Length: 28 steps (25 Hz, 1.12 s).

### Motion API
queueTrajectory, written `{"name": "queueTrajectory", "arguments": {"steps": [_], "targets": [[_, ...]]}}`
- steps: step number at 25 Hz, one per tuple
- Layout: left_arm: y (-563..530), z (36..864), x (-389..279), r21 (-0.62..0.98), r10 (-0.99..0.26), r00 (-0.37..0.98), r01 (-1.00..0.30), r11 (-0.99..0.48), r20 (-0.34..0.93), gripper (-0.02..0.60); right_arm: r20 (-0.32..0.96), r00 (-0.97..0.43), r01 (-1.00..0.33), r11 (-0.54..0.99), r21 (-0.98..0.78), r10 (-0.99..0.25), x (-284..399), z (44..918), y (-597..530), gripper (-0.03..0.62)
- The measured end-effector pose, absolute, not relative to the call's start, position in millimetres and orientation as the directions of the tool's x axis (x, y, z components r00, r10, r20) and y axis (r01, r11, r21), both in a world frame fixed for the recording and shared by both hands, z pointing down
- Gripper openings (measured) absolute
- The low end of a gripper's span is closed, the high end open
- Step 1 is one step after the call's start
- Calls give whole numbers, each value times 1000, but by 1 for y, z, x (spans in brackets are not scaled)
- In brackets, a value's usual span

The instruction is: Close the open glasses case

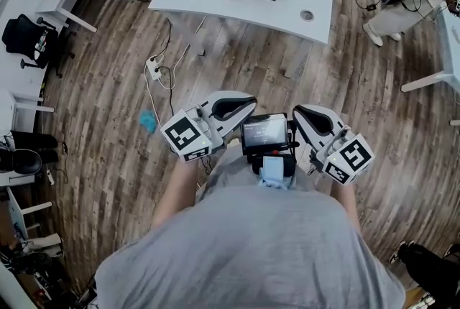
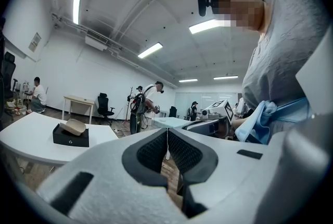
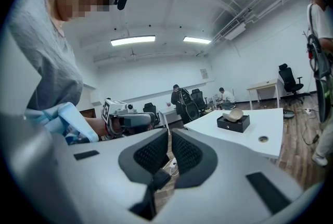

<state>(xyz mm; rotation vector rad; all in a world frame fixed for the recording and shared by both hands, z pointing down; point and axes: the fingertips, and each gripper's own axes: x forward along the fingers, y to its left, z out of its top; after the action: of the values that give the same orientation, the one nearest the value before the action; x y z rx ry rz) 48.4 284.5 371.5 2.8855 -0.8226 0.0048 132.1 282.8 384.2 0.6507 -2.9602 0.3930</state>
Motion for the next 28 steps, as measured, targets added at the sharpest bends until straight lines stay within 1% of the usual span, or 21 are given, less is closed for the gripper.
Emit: {"name": "queueTrajectory", "arguments": {"steps": [9, 18, 28], "targets": [[286, 374, 50, 134, -529, 847, -530, -837, 42, 20, 151, -907, -419, 880, -223, -393, 133, 390, 279, 34], [283, 378, 31, 159, -567, 823, -564, -810, 31, 20, 168, -918, -391, 891, -231, -360, 121, 396, 280, 34], [197, 381, -24, 172, -567, 824, -560, -811, 8, 20, 189, -916, -391, 891, -230, -353, 67, 398, 198, 34]]}}
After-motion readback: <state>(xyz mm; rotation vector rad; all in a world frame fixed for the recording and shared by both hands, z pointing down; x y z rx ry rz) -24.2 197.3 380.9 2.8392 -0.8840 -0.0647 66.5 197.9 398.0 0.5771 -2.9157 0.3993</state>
